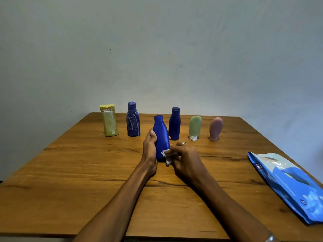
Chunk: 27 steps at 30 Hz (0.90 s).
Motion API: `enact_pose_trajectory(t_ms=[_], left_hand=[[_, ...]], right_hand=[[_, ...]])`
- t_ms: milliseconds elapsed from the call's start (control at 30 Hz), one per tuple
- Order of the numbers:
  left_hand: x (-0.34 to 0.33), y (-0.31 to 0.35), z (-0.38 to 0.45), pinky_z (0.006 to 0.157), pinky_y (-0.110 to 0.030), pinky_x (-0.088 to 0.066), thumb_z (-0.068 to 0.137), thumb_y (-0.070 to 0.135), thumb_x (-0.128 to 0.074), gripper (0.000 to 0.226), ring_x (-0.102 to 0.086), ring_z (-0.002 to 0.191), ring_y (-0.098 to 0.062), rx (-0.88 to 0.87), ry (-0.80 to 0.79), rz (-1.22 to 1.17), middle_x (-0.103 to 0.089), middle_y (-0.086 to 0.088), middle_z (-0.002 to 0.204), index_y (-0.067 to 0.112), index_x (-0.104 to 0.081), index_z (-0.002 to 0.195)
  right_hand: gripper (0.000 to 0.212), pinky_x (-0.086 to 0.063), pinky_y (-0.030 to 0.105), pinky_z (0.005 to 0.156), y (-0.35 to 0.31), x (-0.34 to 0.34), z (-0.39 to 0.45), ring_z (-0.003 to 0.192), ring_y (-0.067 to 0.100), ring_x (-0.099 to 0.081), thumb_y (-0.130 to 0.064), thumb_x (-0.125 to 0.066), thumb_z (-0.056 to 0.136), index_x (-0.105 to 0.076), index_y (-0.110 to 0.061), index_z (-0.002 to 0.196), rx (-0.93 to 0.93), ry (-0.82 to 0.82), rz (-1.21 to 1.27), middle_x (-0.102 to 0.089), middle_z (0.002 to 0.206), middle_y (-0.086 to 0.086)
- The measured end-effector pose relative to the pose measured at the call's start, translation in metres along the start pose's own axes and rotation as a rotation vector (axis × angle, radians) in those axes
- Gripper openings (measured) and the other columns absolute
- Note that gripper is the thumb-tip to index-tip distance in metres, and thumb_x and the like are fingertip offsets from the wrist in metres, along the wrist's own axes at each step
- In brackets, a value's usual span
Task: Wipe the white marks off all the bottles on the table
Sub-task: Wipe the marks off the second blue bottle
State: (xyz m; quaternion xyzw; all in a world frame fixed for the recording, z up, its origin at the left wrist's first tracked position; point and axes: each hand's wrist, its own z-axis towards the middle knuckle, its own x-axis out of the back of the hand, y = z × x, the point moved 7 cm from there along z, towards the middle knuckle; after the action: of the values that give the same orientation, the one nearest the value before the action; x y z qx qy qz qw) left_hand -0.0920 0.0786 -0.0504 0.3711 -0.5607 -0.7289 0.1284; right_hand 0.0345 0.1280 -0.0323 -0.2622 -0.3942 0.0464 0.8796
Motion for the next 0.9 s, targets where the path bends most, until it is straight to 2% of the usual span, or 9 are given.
enact_pose_trajectory(t_ms=[133, 233, 400, 500, 567, 633, 700, 800, 900], left_hand=[[0.000, -0.001, -0.001, 0.075, -0.042, -0.059, 0.110, 0.043, -0.031, 0.037, -0.070, 0.078, -0.027, 0.024, 0.012, -0.036, -0.076, -0.014, 0.095, 0.022, -0.057, 0.124], [0.000, -0.004, -0.004, 0.070, -0.038, -0.061, 0.109, 0.046, -0.031, 0.043, -0.071, 0.075, -0.024, 0.057, 0.004, -0.049, -0.074, -0.017, 0.100, 0.018, -0.055, 0.132], [-0.001, -0.005, -0.004, 0.064, -0.032, -0.060, 0.110, 0.046, -0.031, 0.048, -0.071, 0.075, -0.021, 0.064, -0.008, -0.006, -0.074, -0.016, 0.100, 0.013, -0.055, 0.133], [-0.002, 0.001, -0.004, 0.064, -0.036, -0.060, 0.111, 0.042, -0.028, 0.045, -0.069, 0.073, -0.023, 0.012, -0.012, 0.013, -0.071, -0.019, 0.100, 0.010, -0.052, 0.131], [-0.002, 0.004, -0.002, 0.074, -0.044, -0.059, 0.111, 0.042, -0.028, 0.042, -0.069, 0.078, -0.028, -0.021, -0.014, 0.025, -0.072, -0.017, 0.099, 0.013, -0.053, 0.130], [-0.001, 0.005, -0.002, 0.079, -0.046, -0.058, 0.110, 0.043, -0.029, 0.039, -0.069, 0.079, -0.028, -0.032, -0.007, 0.048, -0.074, -0.013, 0.096, 0.019, -0.056, 0.125], [-0.002, 0.005, -0.003, 0.077, -0.045, -0.059, 0.110, 0.044, -0.029, 0.038, -0.070, 0.078, -0.025, -0.034, -0.006, 0.080, -0.076, -0.009, 0.093, 0.021, -0.057, 0.122], [-0.005, 0.004, -0.006, 0.078, -0.042, -0.058, 0.111, 0.041, -0.030, 0.039, -0.071, 0.082, -0.022, -0.035, -0.044, 0.112, -0.075, -0.009, 0.098, 0.017, -0.056, 0.126], [-0.012, 0.003, -0.010, 0.083, -0.042, -0.058, 0.111, 0.036, -0.030, 0.037, -0.070, 0.092, -0.022, -0.036, -0.101, 0.133, -0.072, -0.006, 0.106, 0.017, -0.053, 0.134]], right_hand=[[0.024, -0.052, 0.014, 0.078, 0.000, -0.002, -0.005, 0.096, 0.000, -0.058, -0.015, -0.080, 0.086, -0.075, -0.024, 0.108, 0.012, 0.003, -0.029, -0.063, 0.106, -0.008], [0.028, -0.052, 0.016, 0.078, -0.010, -0.005, -0.008, 0.097, 0.003, -0.057, -0.021, -0.079, 0.087, -0.074, -0.026, 0.115, 0.088, -0.011, -0.067, -0.061, 0.111, -0.005], [0.034, -0.056, 0.022, 0.077, -0.025, -0.010, -0.008, 0.093, 0.009, -0.062, -0.024, -0.079, 0.087, -0.072, -0.026, 0.120, 0.167, -0.022, -0.137, -0.063, 0.111, -0.001], [0.029, -0.056, 0.019, 0.081, -0.018, -0.004, -0.008, 0.098, 0.006, -0.063, -0.020, -0.079, 0.088, -0.073, -0.025, 0.116, 0.108, 0.023, -0.067, -0.064, 0.111, -0.003], [0.026, -0.057, 0.019, 0.083, -0.008, 0.002, -0.007, 0.099, 0.003, -0.064, -0.016, -0.079, 0.087, -0.075, -0.024, 0.111, 0.026, 0.077, -0.015, -0.066, 0.108, -0.006], [0.021, -0.060, 0.023, 0.081, 0.004, 0.008, -0.005, 0.094, 0.001, -0.066, -0.014, -0.078, 0.088, -0.075, -0.023, 0.107, -0.064, 0.129, 0.037, -0.069, 0.102, -0.008], [0.019, -0.061, 0.026, 0.077, 0.012, 0.011, -0.005, 0.090, 0.001, -0.068, -0.012, -0.077, 0.088, -0.076, -0.022, 0.104, -0.123, 0.158, 0.089, -0.071, 0.098, -0.009], [0.022, -0.063, 0.027, 0.073, 0.015, 0.013, -0.005, 0.092, 0.003, -0.070, -0.008, -0.075, 0.089, -0.075, -0.021, 0.106, -0.115, 0.194, 0.179, -0.070, 0.101, -0.008], [0.021, -0.060, 0.021, 0.080, 0.012, 0.025, -0.002, 0.101, 0.003, -0.067, -0.008, -0.074, 0.090, -0.075, -0.021, 0.107, -0.078, 0.315, 0.204, -0.065, 0.109, -0.007]])
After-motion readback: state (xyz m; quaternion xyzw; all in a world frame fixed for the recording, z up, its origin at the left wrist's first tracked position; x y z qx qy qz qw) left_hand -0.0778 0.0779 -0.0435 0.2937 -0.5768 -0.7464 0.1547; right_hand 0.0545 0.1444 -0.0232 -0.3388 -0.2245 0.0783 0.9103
